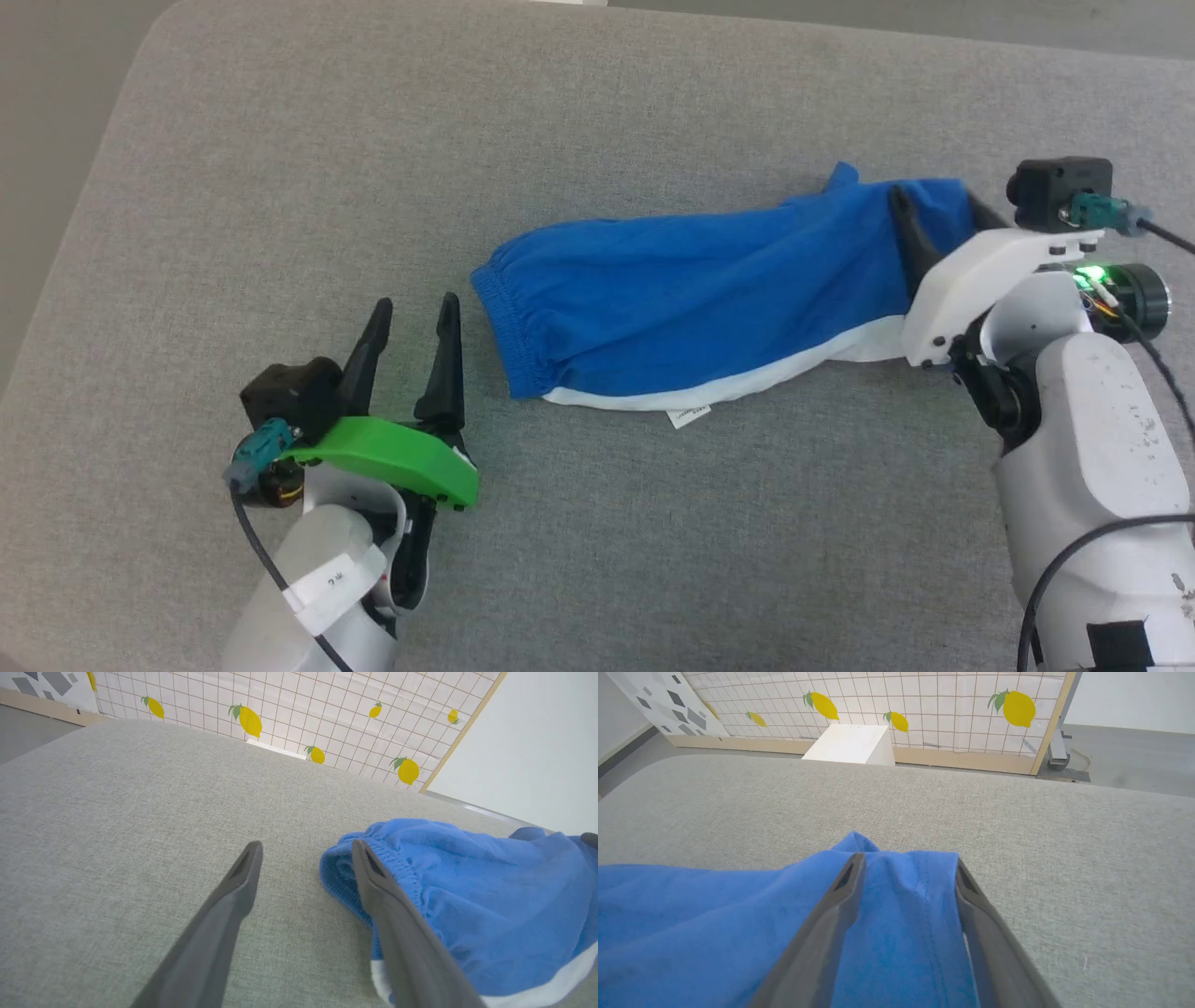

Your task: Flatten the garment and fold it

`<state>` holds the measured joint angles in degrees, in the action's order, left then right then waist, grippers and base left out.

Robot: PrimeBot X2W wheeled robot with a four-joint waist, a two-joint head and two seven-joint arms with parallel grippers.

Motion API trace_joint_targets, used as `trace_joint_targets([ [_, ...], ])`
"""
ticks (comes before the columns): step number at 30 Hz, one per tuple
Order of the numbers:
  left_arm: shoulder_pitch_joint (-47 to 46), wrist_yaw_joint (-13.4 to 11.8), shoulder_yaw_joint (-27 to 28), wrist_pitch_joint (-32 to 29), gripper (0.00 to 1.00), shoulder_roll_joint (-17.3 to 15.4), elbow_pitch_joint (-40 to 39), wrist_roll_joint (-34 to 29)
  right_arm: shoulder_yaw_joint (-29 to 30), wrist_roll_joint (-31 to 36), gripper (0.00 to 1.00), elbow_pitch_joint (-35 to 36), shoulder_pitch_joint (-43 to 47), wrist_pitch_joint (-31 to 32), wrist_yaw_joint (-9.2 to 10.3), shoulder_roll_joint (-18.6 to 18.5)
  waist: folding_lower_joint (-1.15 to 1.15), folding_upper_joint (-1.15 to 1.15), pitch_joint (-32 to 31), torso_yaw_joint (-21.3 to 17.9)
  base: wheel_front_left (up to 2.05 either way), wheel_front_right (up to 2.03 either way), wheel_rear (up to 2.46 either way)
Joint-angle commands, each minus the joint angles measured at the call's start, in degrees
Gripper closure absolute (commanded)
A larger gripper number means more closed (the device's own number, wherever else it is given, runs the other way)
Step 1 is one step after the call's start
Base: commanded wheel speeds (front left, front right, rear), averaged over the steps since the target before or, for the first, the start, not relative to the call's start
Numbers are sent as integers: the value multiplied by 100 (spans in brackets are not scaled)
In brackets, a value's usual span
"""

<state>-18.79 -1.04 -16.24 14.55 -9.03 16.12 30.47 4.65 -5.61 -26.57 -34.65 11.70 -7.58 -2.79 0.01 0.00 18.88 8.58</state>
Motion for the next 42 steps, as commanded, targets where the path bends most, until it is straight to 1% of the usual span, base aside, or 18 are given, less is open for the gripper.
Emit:
trace_joint_targets([
  [1, -33, 54, -8, 44, 0, -11, 37, -64, 57, 122, 0, 4, 48, -181, 9, -9, -1, 0, -72, -34, 0, 0, 0],
  [4, 45, 148, -72, 44, 0, -129, 98, -153, 106, 375, 0, 181, 324, -670, 9, -11, -1, 0, -228, -102, 0, 0, 0],
  [9, 308, 360, -319, -43, 0, -507, 57, -389, 62, 418, 0, 795, 1112, -1515, 9, -11, -1, 0, -528, -255, 0, 0, 0],
  [13, 572, 519, -644, -195, 0, -834, -109, -649, 30, 289, 0, 1343, 1870, -1876, 9, -10, -1, 0, -718, -351, 0, 0, 0],
  [17, 756, 631, -952, -323, 0, -994, -203, -784, -21, 132, 0, 1757, 2449, -1978, 9, -10, -1, 0, -817, -458, 0, 0, 0],
  [19, 766, 635, -1016, -324, 0, -1003, -147, -823, -38, 11, 0, 1899, 2636, -1971, 9, -10, -1, 0, -826, -522, 0, 0, 0],
  [21, 742, 594, -1033, -296, 0, -946, -46, -832, -65, -92, 0, 1990, 2758, -1960, 9, -10, -1, 0, -832, -591, 0, 0, 0],
  [26, 598, 309, -972, -356, 0, -813, 425, -857, -190, -222, 0, 2049, 2853, -1915, 9, -10, -1, 0, -791, -766, 0, 0, 0],
  [30, 463, 183, -861, -321, 0, -734, 781, -778, -305, -262, 0, 2056, 2823, -1869, 9, -10, -1, 0, -745, -873, 0, 0, 0],
  [42, 143, 170, -684, -137, 0, -549, 1452, -547, -443, -317, 0, 2043, 2819, -1775, 9, -10, -1, 0, -692, -1012, 0, 0, 0],
])
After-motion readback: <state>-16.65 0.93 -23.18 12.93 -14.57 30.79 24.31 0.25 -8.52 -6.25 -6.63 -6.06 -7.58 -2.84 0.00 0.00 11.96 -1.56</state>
